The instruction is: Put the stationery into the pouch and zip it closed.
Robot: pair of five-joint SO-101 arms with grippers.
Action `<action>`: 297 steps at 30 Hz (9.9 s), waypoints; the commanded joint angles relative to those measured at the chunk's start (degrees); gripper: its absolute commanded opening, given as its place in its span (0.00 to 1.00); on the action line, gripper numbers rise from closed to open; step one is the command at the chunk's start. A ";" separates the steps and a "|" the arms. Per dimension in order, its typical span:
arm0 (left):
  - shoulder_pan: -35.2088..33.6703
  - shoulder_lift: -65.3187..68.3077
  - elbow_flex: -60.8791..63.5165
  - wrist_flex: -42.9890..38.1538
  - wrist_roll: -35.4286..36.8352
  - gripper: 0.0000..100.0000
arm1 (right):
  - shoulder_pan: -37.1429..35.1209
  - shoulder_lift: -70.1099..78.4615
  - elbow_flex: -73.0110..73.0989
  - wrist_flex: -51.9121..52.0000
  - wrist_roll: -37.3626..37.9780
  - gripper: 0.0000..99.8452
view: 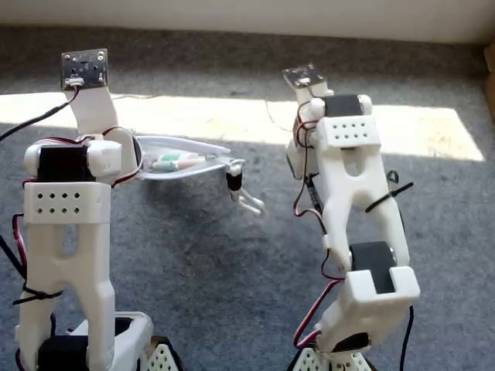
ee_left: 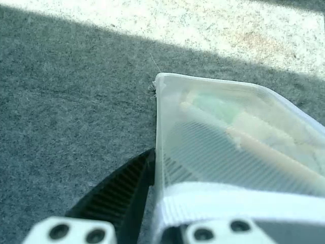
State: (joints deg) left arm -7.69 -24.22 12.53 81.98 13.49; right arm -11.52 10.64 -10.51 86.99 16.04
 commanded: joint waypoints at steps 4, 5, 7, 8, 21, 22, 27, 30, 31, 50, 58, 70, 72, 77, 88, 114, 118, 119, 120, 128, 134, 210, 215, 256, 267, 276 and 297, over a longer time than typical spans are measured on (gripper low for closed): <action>2.42 0.84 -0.13 -1.14 0.79 0.01 | 0.40 -10.15 -2.95 5.49 -0.70 0.01; 2.42 0.84 -0.13 -1.14 0.79 0.01 | 0.31 -10.86 -2.95 6.29 -0.70 0.01; 2.51 0.84 -0.31 -1.14 0.79 0.01 | 0.13 -12.18 -2.95 7.87 -0.70 0.01; 2.51 0.75 -0.31 -1.14 0.79 0.01 | 0.04 -13.05 -2.95 8.57 -0.70 0.01; 2.51 0.92 0.04 -2.37 2.73 0.01 | -4.70 -32.04 6.55 10.95 -3.69 0.01; 2.51 0.92 0.04 -2.37 2.73 0.01 | -5.14 -34.07 7.43 10.95 -3.87 0.01; 2.51 0.92 0.13 -2.29 2.73 0.01 | -7.43 -42.51 11.12 10.51 -3.87 0.01; 2.51 0.92 0.13 -2.11 2.73 0.01 | -8.40 -46.64 13.58 7.96 -3.96 0.01; 2.51 0.92 0.13 -2.11 2.73 0.01 | -8.84 -48.04 14.55 6.99 -3.96 0.01; 2.51 0.66 -0.40 -2.11 2.81 0.01 | -21.32 -72.13 20.35 -5.93 -10.81 0.01; 7.60 0.66 -0.40 -2.29 2.81 0.01 | -24.84 -74.42 20.79 -15.52 -14.77 0.01; 7.96 0.66 -0.40 -2.29 2.81 0.01 | -24.92 -74.42 24.04 -30.55 -18.02 0.01; 7.96 0.66 -0.40 -2.29 2.81 0.01 | -25.27 -74.42 28.00 -36.62 -17.93 0.01; 7.87 0.66 -0.40 -2.29 2.81 0.01 | -30.37 -74.68 41.27 -55.69 -17.76 0.01; 7.69 0.66 -0.31 -2.02 2.64 0.01 | -32.40 -74.24 62.73 -96.92 -17.58 0.01; 7.69 0.66 -0.04 -1.93 2.55 0.01 | -29.23 -64.22 73.10 -116.62 -18.02 0.01; 7.69 0.66 0.04 -1.93 2.55 0.01 | -29.76 -63.96 73.63 -116.62 -18.02 0.01; 7.69 0.66 -0.04 -1.93 2.55 0.01 | -30.20 -64.22 73.80 -116.62 -18.02 0.01; 7.69 0.66 -0.04 -1.93 2.55 0.01 | -30.20 -64.66 74.33 -116.62 -18.02 0.01; 7.69 0.66 0.04 -1.93 2.46 0.01 | -31.78 -70.37 84.97 -116.35 -18.11 0.01; 7.69 0.66 0.04 -1.93 2.46 0.01 | -31.78 -71.60 88.04 -115.82 -18.11 0.01; 7.87 0.66 1.98 -2.29 2.73 0.01 | -18.07 -87.87 93.58 -74.68 -10.37 0.20; 7.78 0.66 1.98 -2.29 2.64 0.01 | -18.15 -87.69 93.67 -77.32 -10.37 0.20; 7.69 1.01 2.07 -1.93 2.37 0.01 | -18.15 -75.56 96.31 -96.31 -10.37 0.13; 7.69 0.66 3.38 -2.29 2.37 0.01 | -18.15 -76.00 96.48 -96.31 -9.93 0.04; 7.69 0.66 3.56 -5.01 -0.09 0.01 | -17.80 -76.62 94.20 -82.77 -9.67 0.04; 13.23 1.10 -5.76 -6.86 -5.80 0.26 | -27.82 -102.81 80.92 -31.87 -0.62 0.01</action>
State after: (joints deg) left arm 0.40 -23.16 10.86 76.44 11.82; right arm -37.45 -90.64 76.09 49.63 14.73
